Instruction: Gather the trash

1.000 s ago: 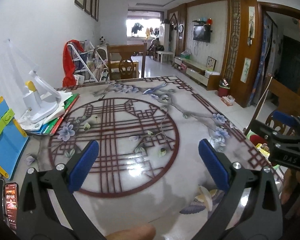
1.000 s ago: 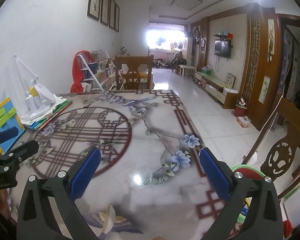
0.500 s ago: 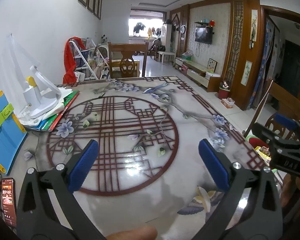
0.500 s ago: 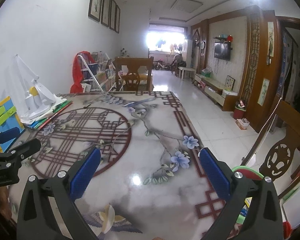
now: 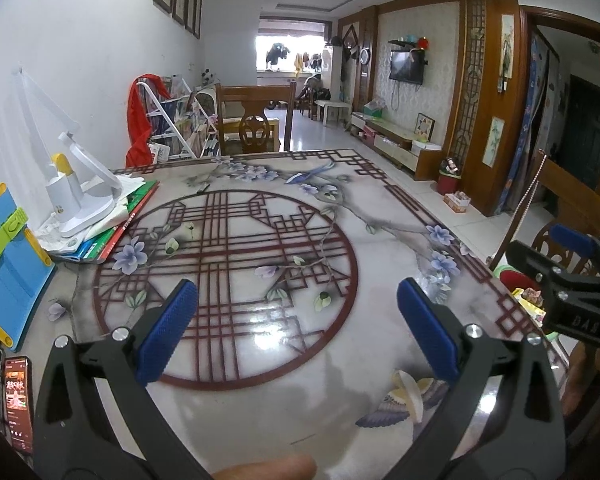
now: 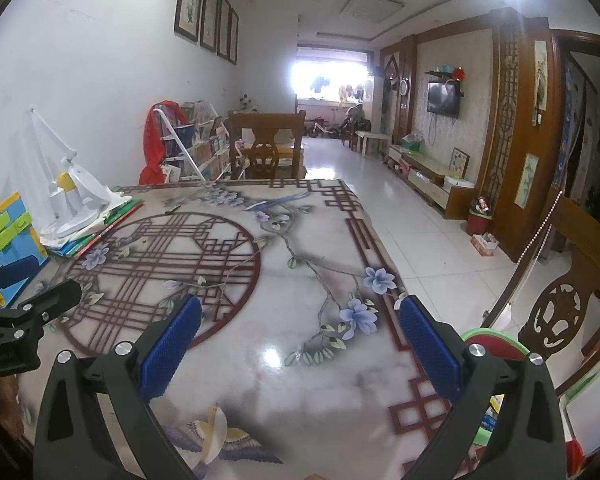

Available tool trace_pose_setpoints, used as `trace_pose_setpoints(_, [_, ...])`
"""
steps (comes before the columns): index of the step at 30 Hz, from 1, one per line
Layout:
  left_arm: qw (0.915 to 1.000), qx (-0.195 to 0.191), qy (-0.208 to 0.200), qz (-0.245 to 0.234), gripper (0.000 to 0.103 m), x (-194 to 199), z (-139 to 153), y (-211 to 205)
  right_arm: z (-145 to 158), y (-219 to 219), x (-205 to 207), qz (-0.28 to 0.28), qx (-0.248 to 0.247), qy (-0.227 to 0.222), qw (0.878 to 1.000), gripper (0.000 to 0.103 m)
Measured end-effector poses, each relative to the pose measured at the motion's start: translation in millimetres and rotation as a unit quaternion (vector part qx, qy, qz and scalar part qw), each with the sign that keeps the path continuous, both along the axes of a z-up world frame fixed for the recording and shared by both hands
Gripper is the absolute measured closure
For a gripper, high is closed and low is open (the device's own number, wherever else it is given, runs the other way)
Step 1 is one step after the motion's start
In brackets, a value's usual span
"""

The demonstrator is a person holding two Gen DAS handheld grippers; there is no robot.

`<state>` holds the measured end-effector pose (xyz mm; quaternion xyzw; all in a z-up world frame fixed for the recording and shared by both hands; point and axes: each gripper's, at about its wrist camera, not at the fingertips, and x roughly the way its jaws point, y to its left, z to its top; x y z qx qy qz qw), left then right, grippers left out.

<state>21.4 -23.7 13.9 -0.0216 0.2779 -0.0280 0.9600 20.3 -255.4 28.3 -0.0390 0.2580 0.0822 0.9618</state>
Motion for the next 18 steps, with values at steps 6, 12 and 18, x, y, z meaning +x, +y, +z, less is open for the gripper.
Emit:
trace_pose_setpoints(6, [1.0, 0.001, 0.003, -0.002, 0.005, 0.6, -1.0, 0.4, -1.0, -1.3, 0.5, 0.0, 0.0, 0.003, 1.0, 0.007])
trace_pose_setpoints(12, [0.9998, -0.018, -0.003, -0.008, 0.005, -0.2, 0.7, 3.6, -2.0, -2.1, -0.3, 0.0, 0.001, 0.004, 1.0, 0.007])
trace_pose_setpoints(18, [0.9998, -0.019, -0.004, -0.011, 0.005, 2.3, -1.3, 3.1, -2.4, -1.2, -0.1, 0.001, 0.0, 0.004, 1.0, 0.007])
